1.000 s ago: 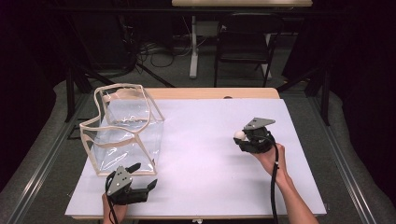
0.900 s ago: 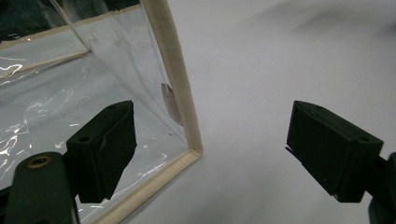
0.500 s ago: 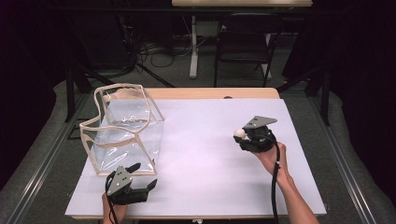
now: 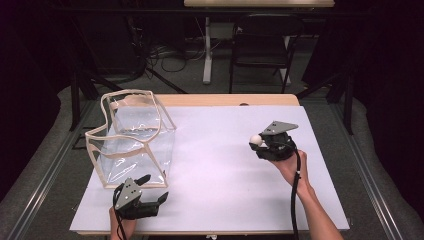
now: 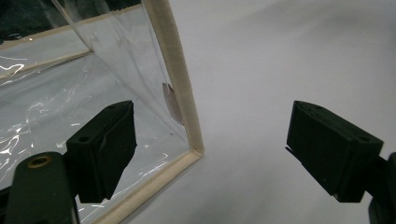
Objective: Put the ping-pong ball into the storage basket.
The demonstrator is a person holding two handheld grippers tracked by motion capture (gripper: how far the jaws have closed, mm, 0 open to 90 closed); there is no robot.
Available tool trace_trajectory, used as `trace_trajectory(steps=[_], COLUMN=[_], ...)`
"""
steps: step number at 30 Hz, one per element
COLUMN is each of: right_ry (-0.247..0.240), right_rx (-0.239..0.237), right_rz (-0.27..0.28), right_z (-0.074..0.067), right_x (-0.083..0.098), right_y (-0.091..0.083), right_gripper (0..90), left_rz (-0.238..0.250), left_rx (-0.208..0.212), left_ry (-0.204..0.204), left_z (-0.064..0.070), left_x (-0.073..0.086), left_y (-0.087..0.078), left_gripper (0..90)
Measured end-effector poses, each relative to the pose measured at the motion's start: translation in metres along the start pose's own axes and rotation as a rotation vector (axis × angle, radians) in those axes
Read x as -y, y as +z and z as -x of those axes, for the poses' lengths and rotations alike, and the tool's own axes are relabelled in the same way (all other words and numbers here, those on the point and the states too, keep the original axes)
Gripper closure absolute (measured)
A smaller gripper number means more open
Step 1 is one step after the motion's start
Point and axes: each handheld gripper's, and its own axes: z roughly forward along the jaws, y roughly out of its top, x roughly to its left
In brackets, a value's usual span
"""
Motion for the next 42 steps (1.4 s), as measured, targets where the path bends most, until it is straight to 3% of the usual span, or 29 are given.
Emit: trace_trajectory(steps=[42], right_ry=[-0.050], right_rx=[-0.059], right_rz=[0.043], right_z=[-0.010], right_x=[-0.042], right_y=[0.014], right_gripper=[50.9], left_rz=[0.000], left_rx=[-0.004], left_ry=[-0.003], left_z=[0.000], left_x=[0.000], left_y=[0.000], left_gripper=[15.9])
